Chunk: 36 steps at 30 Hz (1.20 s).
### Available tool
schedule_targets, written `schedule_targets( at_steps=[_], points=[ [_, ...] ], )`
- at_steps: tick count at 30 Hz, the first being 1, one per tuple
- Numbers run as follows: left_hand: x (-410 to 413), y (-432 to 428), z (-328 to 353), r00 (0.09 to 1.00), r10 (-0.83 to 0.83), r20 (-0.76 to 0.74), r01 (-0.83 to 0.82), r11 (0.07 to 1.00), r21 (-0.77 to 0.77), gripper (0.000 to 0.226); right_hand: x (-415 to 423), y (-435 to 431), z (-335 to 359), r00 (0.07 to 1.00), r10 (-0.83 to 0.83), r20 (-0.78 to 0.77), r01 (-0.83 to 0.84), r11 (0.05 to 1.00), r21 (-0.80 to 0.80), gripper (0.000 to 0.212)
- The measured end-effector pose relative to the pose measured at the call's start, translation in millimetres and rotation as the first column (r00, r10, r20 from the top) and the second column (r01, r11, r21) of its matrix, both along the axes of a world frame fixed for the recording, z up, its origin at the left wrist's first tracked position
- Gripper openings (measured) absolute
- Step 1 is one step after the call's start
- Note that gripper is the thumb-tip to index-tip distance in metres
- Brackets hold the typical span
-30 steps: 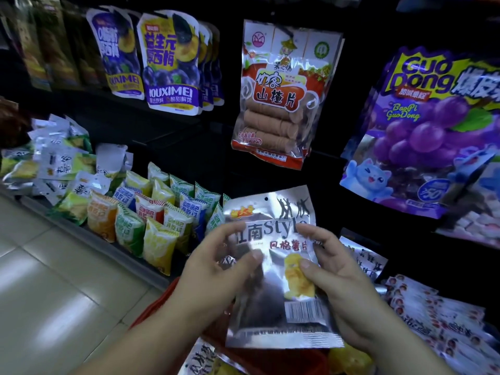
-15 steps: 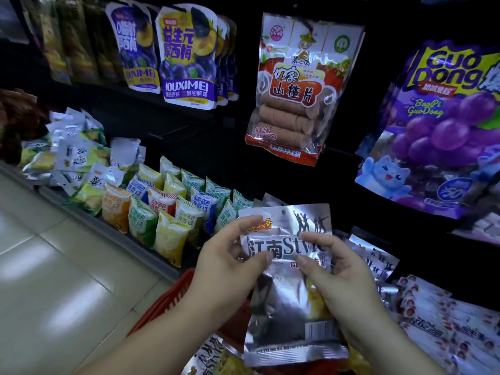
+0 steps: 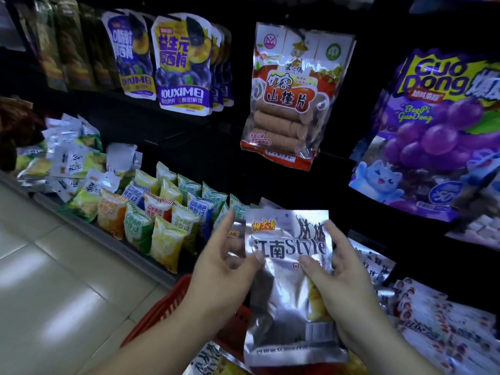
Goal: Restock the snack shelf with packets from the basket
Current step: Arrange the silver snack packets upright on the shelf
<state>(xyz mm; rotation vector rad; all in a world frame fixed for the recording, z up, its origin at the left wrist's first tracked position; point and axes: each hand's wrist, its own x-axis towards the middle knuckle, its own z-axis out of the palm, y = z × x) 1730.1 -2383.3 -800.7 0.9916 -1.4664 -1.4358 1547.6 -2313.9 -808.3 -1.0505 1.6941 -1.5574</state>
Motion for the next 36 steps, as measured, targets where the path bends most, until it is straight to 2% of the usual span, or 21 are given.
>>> schedule_targets(
  at_steps=[3,6,8,10,13,18,20,22,25,28,29,31,33,34,35,36],
  points=[
    [-9,20,-7,0.991,-0.133,0.018,0.132,0.988,0.081,0.088,-2,1,0,0.999,-0.014,-0.038,0.014,1.0,0.005,0.087],
    [-10,16,-12,0.994,-0.105,0.04,0.101,0.992,0.08,0.088,-8,1,3,0.999,0.027,0.016,-0.027,0.999,0.016,0.085],
    [-6,6,-11,0.999,-0.019,0.045,0.018,0.999,0.035,0.078,-12,2,2,0.99,0.096,0.099,-0.099,0.995,0.022,0.084],
    [-3,2,-3,0.999,0.048,-0.017,-0.048,0.999,0.006,0.06,-11,4,2,0.973,0.191,0.126,-0.2,0.978,0.06,0.088],
    [1,0,1,0.997,0.041,-0.072,-0.04,0.999,0.014,0.043,-8,5,-2,0.965,0.21,0.154,-0.227,0.968,0.104,0.073],
    [4,11,-7,0.985,-0.161,0.067,0.152,0.981,0.118,0.074,-12,3,0,0.994,0.065,0.084,-0.069,0.997,0.046,0.047],
    [3,11,-9,0.991,-0.131,0.035,0.126,0.986,0.107,0.071,-16,3,-1,0.986,0.134,0.104,-0.14,0.988,0.059,0.049],
    [4,6,-10,0.998,-0.043,0.05,0.041,0.998,0.037,0.063,-17,6,-1,0.957,0.26,0.127,-0.273,0.957,0.096,0.065],
    [4,3,-10,1.0,-0.02,0.013,0.02,1.0,-0.002,0.055,-17,5,-10,0.954,0.296,-0.046,-0.285,0.946,0.156,0.074],
    [1,6,-19,0.994,-0.084,0.073,0.091,0.99,-0.105,0.052,-18,4,-10,0.923,0.148,-0.356,-0.091,0.981,0.172,0.072],
    [0,7,-21,0.987,-0.091,0.13,0.112,0.981,-0.157,0.052,-19,4,-7,0.912,0.101,-0.397,-0.05,0.989,0.137,0.07],
    [-1,11,-27,0.97,-0.048,0.24,0.137,0.92,-0.367,0.049,-16,4,2,0.955,0.083,-0.286,-0.069,0.996,0.058,0.065],
    [-5,19,-34,0.93,0.011,0.367,0.23,0.763,-0.605,0.041,-11,3,8,0.989,0.147,-0.028,-0.148,0.989,-0.012,0.069],
    [-9,25,-38,0.893,0.019,0.45,0.319,0.678,-0.662,0.038,-8,3,10,0.983,0.173,0.065,-0.171,0.985,-0.028,0.073],
    [-13,31,-43,0.846,0.019,0.532,0.406,0.624,-0.668,0.036,-6,3,9,0.983,0.17,0.075,-0.169,0.985,-0.026,0.076],
    [-16,36,-48,0.802,0.017,0.597,0.475,0.587,-0.655,0.034,-4,2,7,0.989,0.144,0.022,-0.143,0.99,-0.016,0.077]
  ],
)
